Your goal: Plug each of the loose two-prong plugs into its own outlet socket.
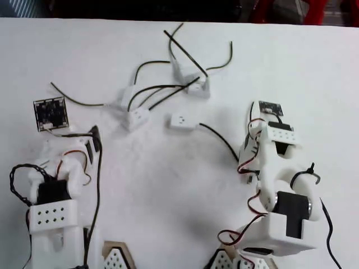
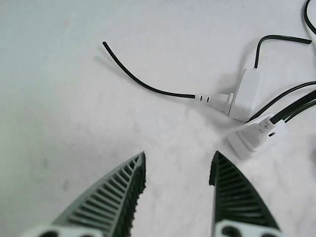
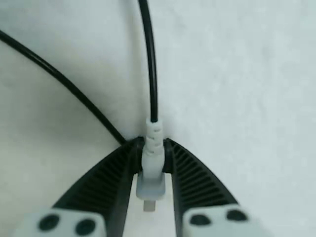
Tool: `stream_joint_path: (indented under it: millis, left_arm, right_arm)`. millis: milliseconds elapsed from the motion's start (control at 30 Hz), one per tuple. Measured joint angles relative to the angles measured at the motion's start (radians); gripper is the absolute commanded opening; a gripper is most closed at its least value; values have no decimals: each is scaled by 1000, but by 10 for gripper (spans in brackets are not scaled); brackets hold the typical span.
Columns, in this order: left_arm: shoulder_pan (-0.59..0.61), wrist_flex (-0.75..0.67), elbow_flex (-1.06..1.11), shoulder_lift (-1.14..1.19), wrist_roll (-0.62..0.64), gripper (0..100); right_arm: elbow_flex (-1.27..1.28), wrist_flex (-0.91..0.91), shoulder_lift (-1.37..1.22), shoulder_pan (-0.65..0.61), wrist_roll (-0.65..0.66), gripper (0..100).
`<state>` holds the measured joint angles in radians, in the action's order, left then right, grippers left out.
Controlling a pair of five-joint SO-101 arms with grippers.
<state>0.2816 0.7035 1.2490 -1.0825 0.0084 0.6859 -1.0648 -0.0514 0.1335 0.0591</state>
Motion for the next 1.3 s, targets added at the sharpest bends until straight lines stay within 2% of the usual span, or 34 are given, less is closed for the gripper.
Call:
stream_joint_path:
  millis: [233, 400, 600, 833, 933, 1067, 1300]
  left_arm:
    - [0, 0, 0, 0, 0, 216]
    - [0, 0, 0, 0, 0, 216]
    - [0, 0, 0, 0, 0, 216]
    - [0, 0, 0, 0, -46, 212]
    - [0, 0, 0, 0, -52, 212]
    - [0, 0, 0, 0, -52, 212]
    - [0, 0, 0, 0, -52, 213]
  right_arm:
    - [-11, 0, 0, 0, 75, 23]
    - [-40, -14, 0, -2, 86, 104]
    - [-87, -94, -5, -6, 89, 71]
    - [-89, -103, -5, -5, 89, 68]
    - [-89, -103, -5, -5, 89, 15]
    - [-89, -103, -3, -5, 89, 15]
    - [-87, -163, 164, 6, 89, 17]
